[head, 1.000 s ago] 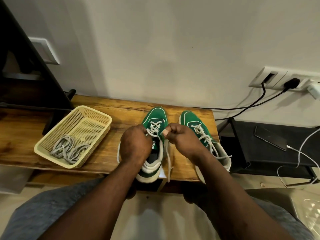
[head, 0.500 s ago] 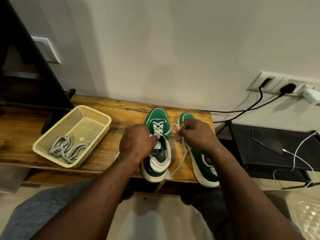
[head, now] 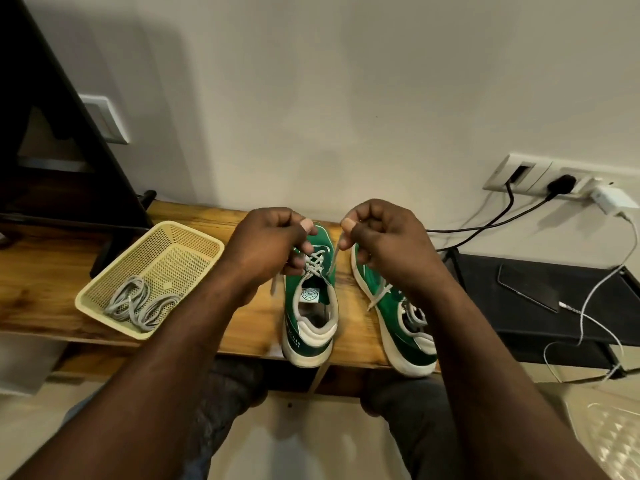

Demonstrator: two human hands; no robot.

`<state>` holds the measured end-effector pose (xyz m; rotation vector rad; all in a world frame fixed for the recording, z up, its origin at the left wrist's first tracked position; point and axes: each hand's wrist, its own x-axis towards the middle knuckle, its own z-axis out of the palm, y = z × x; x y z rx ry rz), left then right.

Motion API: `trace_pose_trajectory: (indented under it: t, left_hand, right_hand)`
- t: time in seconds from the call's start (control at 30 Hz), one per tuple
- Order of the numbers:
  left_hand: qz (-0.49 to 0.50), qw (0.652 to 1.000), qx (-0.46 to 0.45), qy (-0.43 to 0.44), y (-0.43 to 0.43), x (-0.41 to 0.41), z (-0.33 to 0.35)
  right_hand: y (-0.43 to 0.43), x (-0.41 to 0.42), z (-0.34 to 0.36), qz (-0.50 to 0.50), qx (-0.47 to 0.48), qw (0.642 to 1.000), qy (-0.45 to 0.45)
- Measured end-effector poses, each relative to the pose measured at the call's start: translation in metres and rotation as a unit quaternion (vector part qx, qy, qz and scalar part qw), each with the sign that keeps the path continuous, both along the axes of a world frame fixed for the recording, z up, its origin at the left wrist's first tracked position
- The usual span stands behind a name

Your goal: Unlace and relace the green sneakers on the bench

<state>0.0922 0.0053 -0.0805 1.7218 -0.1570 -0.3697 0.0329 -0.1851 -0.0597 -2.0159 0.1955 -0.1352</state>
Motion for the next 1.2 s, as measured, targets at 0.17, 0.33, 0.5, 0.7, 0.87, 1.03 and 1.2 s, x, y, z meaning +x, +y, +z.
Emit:
trace_pose_trajectory:
  t: [0.17, 0.33, 0.5, 0.7, 0.87, 1.03, 1.2]
  left_hand:
    - [-0.033, 0.992, -0.121, -0.030, -0.005, -0.016, 0.038]
    - [-0.024, 0.983, -0.175, -0.047, -0.004, -0.028, 0.061]
    - [-0.024, 0.977, -0.212, -0.009, 0.002, -0.042, 0.074]
    - [0.030, 0.986, -0.165, -0.010, 0.003, -0.051, 0.084]
    - [0.095, 0.984, -0.144, -0.053, -0.004, -0.053, 0.086]
    - [0.128, 0.975, -0.086, -0.161, -0.015, -0.044, 0.075]
    - [0.134, 0.969, -0.118, -0.171, -0.024, -0.034, 0.071]
  right_hand:
    - [0.004, -0.006, 0.017, -0.025, 0.073, 0.995, -0.061]
    - [0.014, -0.020, 0.031, -0.012, 0.090, 0.991, -0.096]
    - [0.019, -0.034, 0.048, -0.018, 0.139, 0.981, -0.133]
    - [0.022, -0.048, 0.058, -0.009, 0.182, 0.974, -0.136]
    - [0.026, -0.050, 0.065, -0.053, 0.178, 0.972, -0.147]
    - [0.029, -0.032, 0.060, -0.111, 0.155, 0.963, -0.189]
    - [0.034, -0.015, 0.053, -0.138, 0.143, 0.955, -0.220]
